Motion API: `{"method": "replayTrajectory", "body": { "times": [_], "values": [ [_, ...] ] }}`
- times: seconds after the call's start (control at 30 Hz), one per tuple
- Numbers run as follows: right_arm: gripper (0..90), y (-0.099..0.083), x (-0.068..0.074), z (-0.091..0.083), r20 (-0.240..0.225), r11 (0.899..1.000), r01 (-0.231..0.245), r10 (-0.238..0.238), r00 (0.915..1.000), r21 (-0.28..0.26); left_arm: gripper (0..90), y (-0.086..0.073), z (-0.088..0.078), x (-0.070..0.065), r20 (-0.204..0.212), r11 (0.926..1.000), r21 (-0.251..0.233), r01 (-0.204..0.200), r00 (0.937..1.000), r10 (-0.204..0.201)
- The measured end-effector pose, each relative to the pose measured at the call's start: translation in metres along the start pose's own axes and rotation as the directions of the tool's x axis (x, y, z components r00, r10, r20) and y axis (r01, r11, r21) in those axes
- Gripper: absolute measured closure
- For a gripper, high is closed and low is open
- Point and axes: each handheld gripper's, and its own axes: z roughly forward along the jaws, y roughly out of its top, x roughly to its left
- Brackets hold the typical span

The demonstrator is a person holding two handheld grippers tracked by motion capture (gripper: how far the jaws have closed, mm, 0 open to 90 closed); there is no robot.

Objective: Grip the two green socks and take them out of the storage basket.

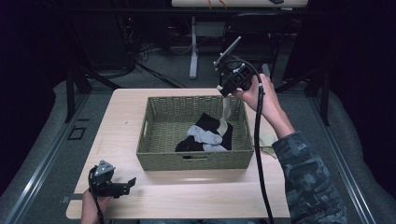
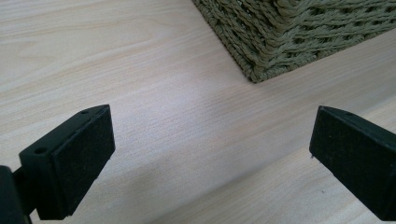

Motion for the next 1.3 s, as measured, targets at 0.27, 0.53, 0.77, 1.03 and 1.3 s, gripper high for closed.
{"method": "replayTrajectory", "body": {
  "times": [0.27, 0.53, 0.77, 1.03, 1.3],
  "values": [
    [85.3, -0.001, -0.007, -0.021, 0.031, 1.0, -0.007, 0.008, 0.9995, -0.024, 0.2, 0.0, 0.0, 0.0, -0.001, 1.0, -0.001, 0.001, 1.0, -0.001],
    [85.3, -0.011, -0.021, -0.043, 0.057, 0.998, -0.035, 0.038, 0.9976, -0.056, 0.2, 0.0, 0.0, 0.0, -0.004, 1.0, 0.002, 0.0, 1.0, 0.0],
    [85.3, -0.027, -0.038, -0.062, 0.084, 0.994, -0.074, 0.081, 0.9932, -0.082, 0.1, 0.0, 0.0, 0.0, -0.003, 1.0, 0.002, 0.006, 1.0, -0.006],
    [85.3, -0.05, -0.058, -0.082, 0.11, 0.985, -0.125, 0.138, 0.9843, -0.119, 0.2, 0.001, 0.0, -0.002, -0.005, 1.0, 0.002, 0.001, 1.0, -0.001],
    [85.3, -0.077, -0.077, -0.081, 0.122, 0.978, -0.173, 0.186, 0.9749, -0.115, 0.1, 0.0, 0.001, 0.0, -0.013, 1.0, 0.008, 0.006, 0.9999, -0.006]
  ]
}}
